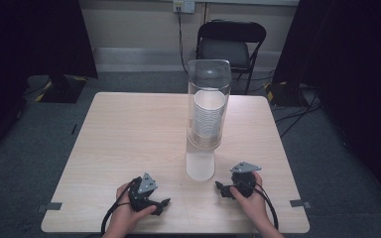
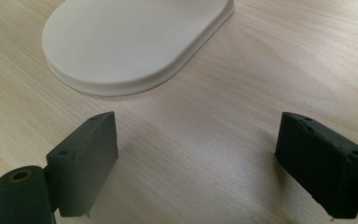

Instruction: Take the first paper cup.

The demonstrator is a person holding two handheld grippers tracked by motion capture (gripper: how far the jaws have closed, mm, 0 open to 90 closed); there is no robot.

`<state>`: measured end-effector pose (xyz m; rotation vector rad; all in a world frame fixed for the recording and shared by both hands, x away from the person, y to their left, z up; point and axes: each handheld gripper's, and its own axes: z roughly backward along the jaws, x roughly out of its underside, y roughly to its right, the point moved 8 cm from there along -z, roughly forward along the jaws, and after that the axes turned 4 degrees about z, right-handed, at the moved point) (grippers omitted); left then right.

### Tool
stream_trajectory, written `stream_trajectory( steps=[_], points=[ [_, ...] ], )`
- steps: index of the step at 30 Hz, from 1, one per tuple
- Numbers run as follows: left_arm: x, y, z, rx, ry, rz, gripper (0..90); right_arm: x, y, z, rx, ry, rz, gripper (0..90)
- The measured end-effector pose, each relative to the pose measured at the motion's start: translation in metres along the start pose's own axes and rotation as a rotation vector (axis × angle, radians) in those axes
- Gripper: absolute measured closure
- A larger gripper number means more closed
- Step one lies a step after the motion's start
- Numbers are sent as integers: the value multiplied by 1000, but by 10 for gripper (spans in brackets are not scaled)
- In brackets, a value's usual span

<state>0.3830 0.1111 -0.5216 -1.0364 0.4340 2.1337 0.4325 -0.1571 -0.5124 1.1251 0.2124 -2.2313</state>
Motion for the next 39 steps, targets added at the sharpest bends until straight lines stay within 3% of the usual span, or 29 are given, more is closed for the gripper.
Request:
stream_trajectory(
  steps=[11, 14, 17, 27, 39],
  points=[
    [0, 0, 0, 1, 4, -1, 148, -3, -2, 0, 13, 16, -5, 149],
    [0, 0, 0, 0, -2, -2, 148, -13, -3, 4, 14, 66, 18, 139],
    [0, 0, 0, 0, -3, -3, 148, -25, -6, 7, -24, 98, -14, 142],
    [0, 0, 0, 0, -4, -3, 148, -62, -19, 11, -62, 189, 2, 144],
    [0, 0, 0, 0, -3, -2, 148, -88, -23, 11, -77, 239, 4, 147]
  ],
)
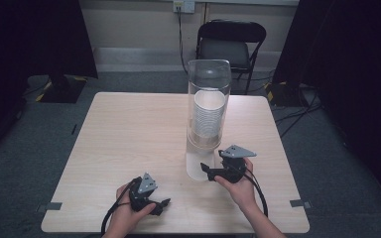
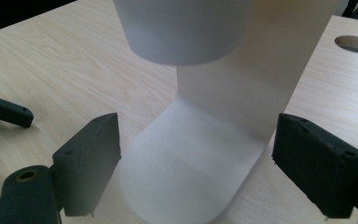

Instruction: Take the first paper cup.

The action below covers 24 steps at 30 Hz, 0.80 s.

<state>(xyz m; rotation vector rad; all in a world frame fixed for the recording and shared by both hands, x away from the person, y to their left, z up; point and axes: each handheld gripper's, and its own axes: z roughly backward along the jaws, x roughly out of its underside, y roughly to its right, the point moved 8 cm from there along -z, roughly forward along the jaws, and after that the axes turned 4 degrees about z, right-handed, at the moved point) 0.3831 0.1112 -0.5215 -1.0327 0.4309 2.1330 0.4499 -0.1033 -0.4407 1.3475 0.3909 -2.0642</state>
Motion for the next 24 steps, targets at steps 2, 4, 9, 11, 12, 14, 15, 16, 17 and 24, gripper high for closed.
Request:
stream_trajectory(
  steps=[2, 4, 9, 11, 12, 14, 15, 16, 17, 24],
  points=[
    [0, 0, 0, -1, 0, 0, 148, -4, -1, 0, -7, 15, -4, 147],
    [0, 0, 0, 0, -1, -1, 148, -8, -1, 0, -3, 26, -2, 148],
    [0, 0, 0, 0, 0, 0, 148, -21, 1, -1, -1, 58, 0, 144],
    [0, 0, 0, 0, 0, 0, 148, -26, 1, -2, -3, 66, -5, 146],
    [0, 0, 0, 0, 0, 0, 148, -26, 1, -2, -3, 66, -5, 146],
    [0, 0, 0, 0, 0, 0, 148, -29, 1, -1, -5, 75, -12, 146],
    [0, 0, 0, 1, 0, 0, 148, -32, 1, -2, -4, 79, -9, 147],
    [0, 0, 0, 0, -1, 0, 148, -32, 1, -2, -4, 79, -9, 147],
    [0, 0, 0, 1, 0, 0, 148, -35, 1, -2, 2, 86, -7, 147],
    [0, 0, 0, 1, -1, 0, 147, -43, 0, -4, 4, 96, 4, 154]
  ],
)
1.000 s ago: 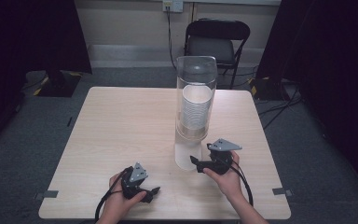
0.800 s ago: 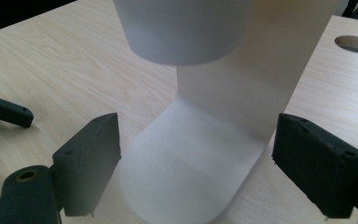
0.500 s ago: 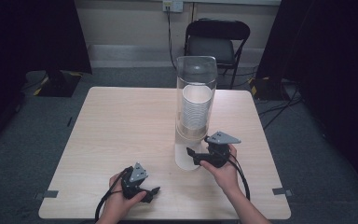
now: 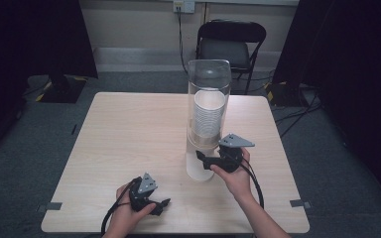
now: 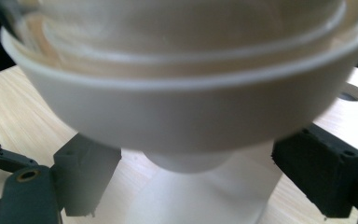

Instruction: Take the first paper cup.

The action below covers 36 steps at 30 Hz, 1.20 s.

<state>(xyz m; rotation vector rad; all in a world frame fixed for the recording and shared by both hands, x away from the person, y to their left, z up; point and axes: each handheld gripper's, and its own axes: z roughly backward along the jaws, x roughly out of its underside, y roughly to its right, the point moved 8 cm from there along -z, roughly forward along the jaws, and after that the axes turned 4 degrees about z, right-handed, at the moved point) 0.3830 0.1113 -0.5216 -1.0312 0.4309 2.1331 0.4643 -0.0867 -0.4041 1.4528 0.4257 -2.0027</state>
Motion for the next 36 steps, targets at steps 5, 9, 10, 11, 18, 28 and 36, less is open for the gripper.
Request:
stream_trajectory(
  steps=[5, 9, 10, 11, 18, 28, 36],
  points=[
    [0, 0, 0, 0, 0, 0, 148, -2, 0, -2, -4, 15, -4, 178],
    [0, 0, 0, -1, 1, 0, 148, -4, 1, -3, 1, 27, 8, 235],
    [0, 0, 0, 0, 1, 0, 148, -4, 1, -3, 1, 27, 8, 235],
    [0, 0, 0, -1, 1, 0, 148, -5, 0, -4, -8, 27, 12, 260],
    [0, 0, 0, 0, 1, 0, 148, -11, -3, -7, -4, 38, 62, 326],
    [0, 0, 0, -1, 1, 1, 147, -5, -3, -8, 0, 97, 55, 345],
    [0, 0, -1, 5, 12, 3, 148, -3, -4, -8, -5, 102, 65, 349]
  ],
)
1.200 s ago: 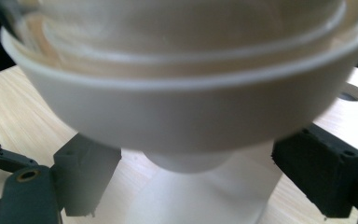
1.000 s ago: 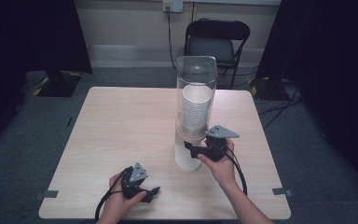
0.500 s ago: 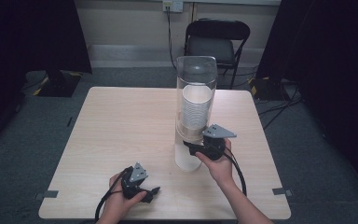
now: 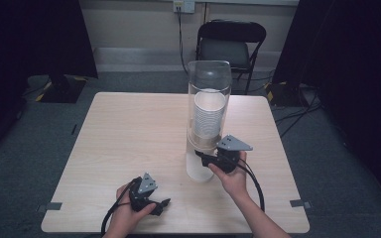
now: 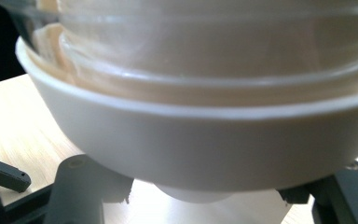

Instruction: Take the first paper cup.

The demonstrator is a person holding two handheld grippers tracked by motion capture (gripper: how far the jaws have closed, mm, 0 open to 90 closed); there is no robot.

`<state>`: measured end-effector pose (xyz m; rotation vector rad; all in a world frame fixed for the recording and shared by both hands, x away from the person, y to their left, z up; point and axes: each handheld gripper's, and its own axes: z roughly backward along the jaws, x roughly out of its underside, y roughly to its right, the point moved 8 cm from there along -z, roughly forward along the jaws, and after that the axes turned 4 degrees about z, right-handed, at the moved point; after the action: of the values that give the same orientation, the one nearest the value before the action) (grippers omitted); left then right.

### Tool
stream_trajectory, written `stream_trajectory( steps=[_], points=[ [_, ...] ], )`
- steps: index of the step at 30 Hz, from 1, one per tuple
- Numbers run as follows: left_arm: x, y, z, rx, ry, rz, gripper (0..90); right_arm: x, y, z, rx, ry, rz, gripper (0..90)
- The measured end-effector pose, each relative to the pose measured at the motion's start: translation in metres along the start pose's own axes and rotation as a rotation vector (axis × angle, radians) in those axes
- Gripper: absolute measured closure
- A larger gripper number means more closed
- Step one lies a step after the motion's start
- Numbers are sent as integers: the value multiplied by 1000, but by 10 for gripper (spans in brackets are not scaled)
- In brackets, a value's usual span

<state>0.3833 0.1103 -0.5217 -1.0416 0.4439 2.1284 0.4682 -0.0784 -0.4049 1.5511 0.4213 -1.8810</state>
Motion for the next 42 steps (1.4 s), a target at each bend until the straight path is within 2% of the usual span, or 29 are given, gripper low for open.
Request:
stream_trajectory(
  steps=[26, 35, 36, 37, 38, 39, 40, 42],
  points=[
    [0, 0, 0, -2, 0, 4, 148, 7, 0, 0, -14, -10, -1, 362],
    [0, 0, 0, -2, 1, 5, 148, 8, 0, 0, -19, -18, 12, 366],
    [0, 0, 0, -2, 1, 5, 148, 9, 0, -1, -15, -25, 17, 367],
    [0, 0, 0, -3, 2, 5, 148, 16, 0, -3, -19, -67, 21, 368],
    [0, 0, 0, -4, 1, 5, 148, 35, 0, -7, -17, -156, 31, 369],
    [0, 0, 0, -4, 0, 3, 149, 40, 2, -5, -18, -79, 7, 369],
    [1, 0, 0, -5, -1, 0, 149, 41, 0, -3, -22, -56, -8, 368],
    [1, 0, 1, 0, -3, 3, 148, 40, -1, -2, -21, -61, 5, 368]
  ],
)
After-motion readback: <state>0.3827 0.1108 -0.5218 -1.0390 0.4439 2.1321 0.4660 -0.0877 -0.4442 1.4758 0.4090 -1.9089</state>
